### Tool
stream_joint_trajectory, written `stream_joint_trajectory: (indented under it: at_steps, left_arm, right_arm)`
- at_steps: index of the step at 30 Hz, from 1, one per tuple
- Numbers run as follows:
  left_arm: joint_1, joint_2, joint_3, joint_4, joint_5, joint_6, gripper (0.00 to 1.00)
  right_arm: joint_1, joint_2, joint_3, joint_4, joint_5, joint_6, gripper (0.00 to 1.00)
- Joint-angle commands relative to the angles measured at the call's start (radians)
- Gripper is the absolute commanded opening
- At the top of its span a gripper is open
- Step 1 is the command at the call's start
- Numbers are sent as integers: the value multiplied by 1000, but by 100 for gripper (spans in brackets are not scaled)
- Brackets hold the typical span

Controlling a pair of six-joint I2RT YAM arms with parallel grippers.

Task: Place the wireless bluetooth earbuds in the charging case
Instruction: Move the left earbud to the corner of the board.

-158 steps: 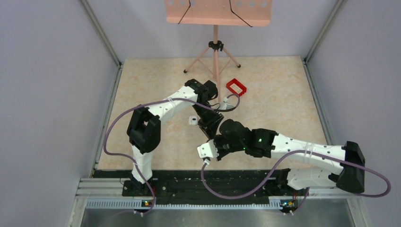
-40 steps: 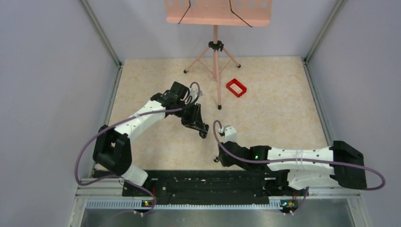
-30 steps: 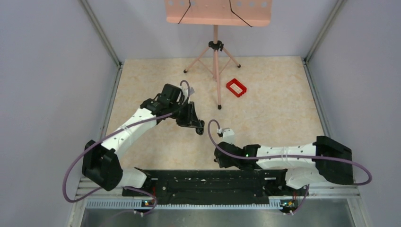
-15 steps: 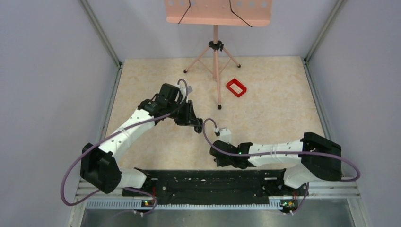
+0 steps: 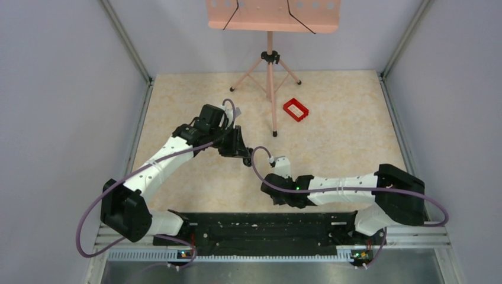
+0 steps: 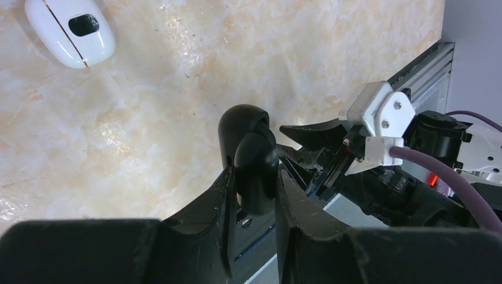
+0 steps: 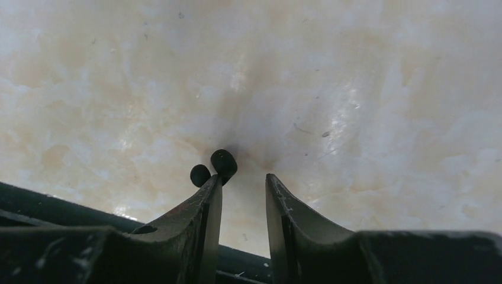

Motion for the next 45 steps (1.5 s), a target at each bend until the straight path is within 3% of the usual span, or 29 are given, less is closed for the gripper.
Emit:
stream_joint_trajectory:
  at_steps: [1,5,23,32,45]
  left_arm:
    - [7,1,9,33,10,11,0]
    - [7,17,21,36,18,11,0]
    - [6,10,14,30,15,15,0]
    - [7,0,10,30,13,19,0]
    - [7,-14,-1,20,7,29,0]
  right_arm:
    - [-21,2,56,-112,150,-63,34]
    - [-39,-33,45,-85,149,-99,42]
    - [-77,-184,-51,38,-18,-21,41]
    - [-75,-145,-24,66,-95,-144,46]
    - [-76,-1,23,76,-131,-60,44]
